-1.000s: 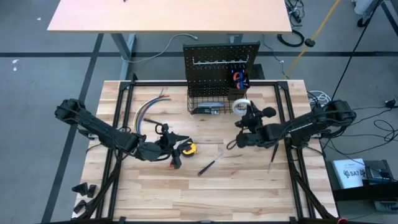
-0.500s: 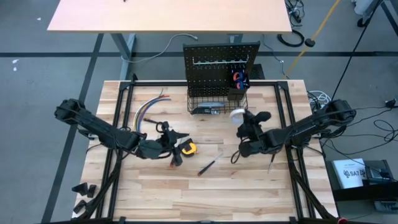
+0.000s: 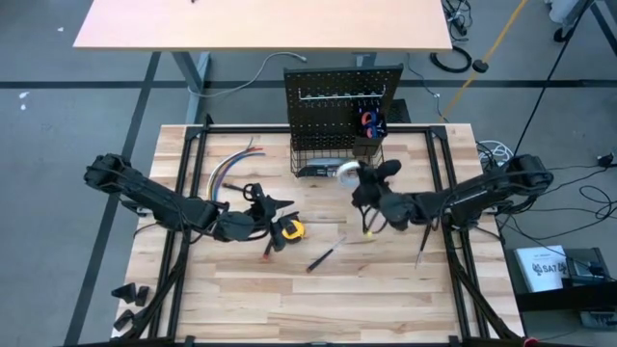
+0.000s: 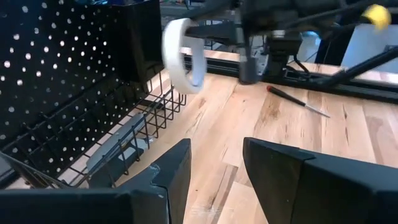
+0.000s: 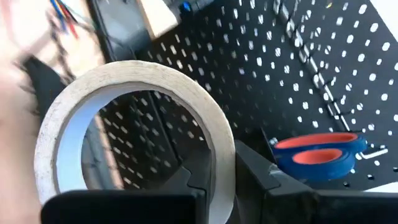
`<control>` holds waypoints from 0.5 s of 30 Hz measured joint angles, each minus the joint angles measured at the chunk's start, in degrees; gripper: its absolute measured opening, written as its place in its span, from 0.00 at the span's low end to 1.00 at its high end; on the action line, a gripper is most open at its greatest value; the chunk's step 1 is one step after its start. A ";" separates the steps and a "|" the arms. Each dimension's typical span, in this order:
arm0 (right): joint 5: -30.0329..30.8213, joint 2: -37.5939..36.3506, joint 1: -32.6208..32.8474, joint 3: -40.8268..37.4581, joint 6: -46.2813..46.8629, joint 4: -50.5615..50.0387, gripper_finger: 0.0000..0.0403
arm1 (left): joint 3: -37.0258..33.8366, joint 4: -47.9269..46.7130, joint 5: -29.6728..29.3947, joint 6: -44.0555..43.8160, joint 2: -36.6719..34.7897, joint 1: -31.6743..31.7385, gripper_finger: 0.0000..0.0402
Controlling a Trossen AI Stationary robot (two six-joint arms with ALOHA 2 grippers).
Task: Hang tools onto peg board
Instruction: Put the white masking tape into the black wire basket on the peg board
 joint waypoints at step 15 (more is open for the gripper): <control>-0.28 7.40 -9.46 0.00 -16.08 5.64 0.08 | -0.04 -1.32 0.00 -0.11 0.00 0.01 0.38</control>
